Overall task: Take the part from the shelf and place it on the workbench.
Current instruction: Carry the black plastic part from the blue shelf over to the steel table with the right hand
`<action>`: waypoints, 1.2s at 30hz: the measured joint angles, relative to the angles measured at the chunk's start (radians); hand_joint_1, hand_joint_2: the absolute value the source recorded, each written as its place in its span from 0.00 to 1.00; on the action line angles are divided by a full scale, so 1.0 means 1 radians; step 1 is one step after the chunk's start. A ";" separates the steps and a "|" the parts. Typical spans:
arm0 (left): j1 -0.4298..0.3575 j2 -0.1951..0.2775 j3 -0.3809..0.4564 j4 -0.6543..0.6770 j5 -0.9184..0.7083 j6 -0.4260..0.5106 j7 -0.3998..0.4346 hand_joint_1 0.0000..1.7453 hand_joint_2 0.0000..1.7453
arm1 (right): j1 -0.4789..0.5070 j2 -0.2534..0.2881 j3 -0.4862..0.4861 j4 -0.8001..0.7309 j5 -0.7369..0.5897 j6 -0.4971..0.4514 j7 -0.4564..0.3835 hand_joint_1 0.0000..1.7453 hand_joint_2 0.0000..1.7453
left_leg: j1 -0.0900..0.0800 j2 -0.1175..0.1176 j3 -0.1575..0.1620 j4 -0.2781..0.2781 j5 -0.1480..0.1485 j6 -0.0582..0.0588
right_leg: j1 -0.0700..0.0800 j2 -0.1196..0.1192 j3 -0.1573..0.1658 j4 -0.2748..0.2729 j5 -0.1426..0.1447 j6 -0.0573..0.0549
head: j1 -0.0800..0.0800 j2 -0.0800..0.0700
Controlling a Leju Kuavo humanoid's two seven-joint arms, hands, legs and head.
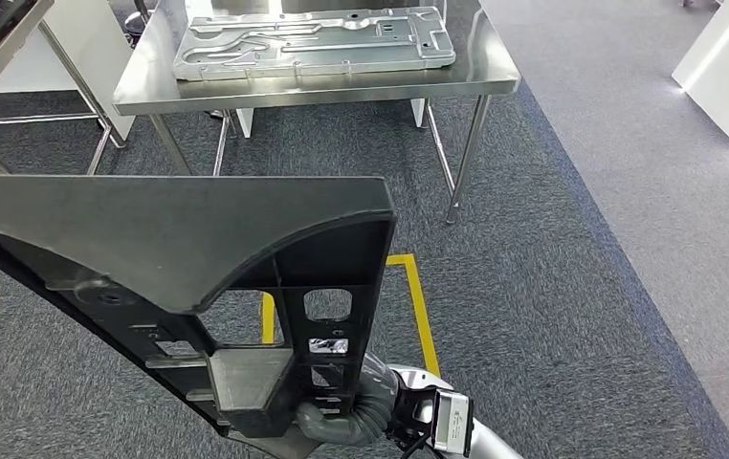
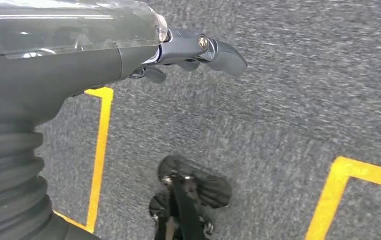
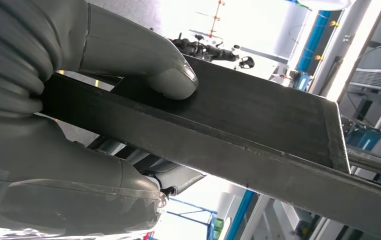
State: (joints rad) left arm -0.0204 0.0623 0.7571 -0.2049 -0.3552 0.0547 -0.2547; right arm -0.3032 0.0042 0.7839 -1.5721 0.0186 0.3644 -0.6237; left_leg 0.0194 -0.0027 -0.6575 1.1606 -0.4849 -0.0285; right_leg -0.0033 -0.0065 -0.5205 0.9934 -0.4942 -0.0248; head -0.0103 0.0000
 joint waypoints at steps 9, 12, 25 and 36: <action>-0.004 0.002 0.010 0.000 -0.010 -0.002 -0.006 0.00 1.00 | -0.002 -0.003 0.000 -0.010 -0.001 -0.006 0.000 0.96 1.00 | -0.003 -0.001 0.093 -0.157 0.026 0.055 | 0.001 0.002 -0.042 0.130 -0.069 0.045 | 0.000 0.000; -0.003 0.002 0.013 0.000 -0.011 -0.003 -0.007 0.00 1.00 | 0.002 -0.007 0.000 -0.011 -0.001 -0.009 0.000 0.96 1.00 | -0.004 -0.004 0.105 -0.158 0.012 0.058 | -0.001 0.003 -0.165 0.298 -0.119 0.052 | 0.000 0.000; -0.007 0.001 0.015 0.000 -0.015 -0.002 -0.008 0.00 1.00 | 0.003 -0.012 -0.001 -0.019 -0.002 -0.010 0.000 0.96 1.00 | -0.006 -0.004 0.082 0.011 -0.086 0.012 | 0.006 0.004 -0.051 0.000 0.046 -0.012 | -0.001 0.000; 0.001 0.006 0.016 -0.001 -0.024 -0.001 -0.007 0.00 1.00 | 0.008 -0.014 -0.002 -0.022 -0.003 -0.008 0.000 0.96 1.00 | -0.013 0.003 0.066 -0.145 0.030 0.039 | 0.011 0.005 0.025 0.013 -0.023 0.022 | 0.000 0.000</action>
State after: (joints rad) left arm -0.0195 0.0686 0.7731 -0.2059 -0.3792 0.0537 -0.2613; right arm -0.2956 -0.0100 0.7823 -1.5938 0.0156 0.3567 -0.6237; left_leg 0.0068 0.0006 -0.5910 1.0154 -0.4549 0.0106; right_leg 0.0079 -0.0016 -0.4956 1.0062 -0.5173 -0.0026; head -0.0107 0.0000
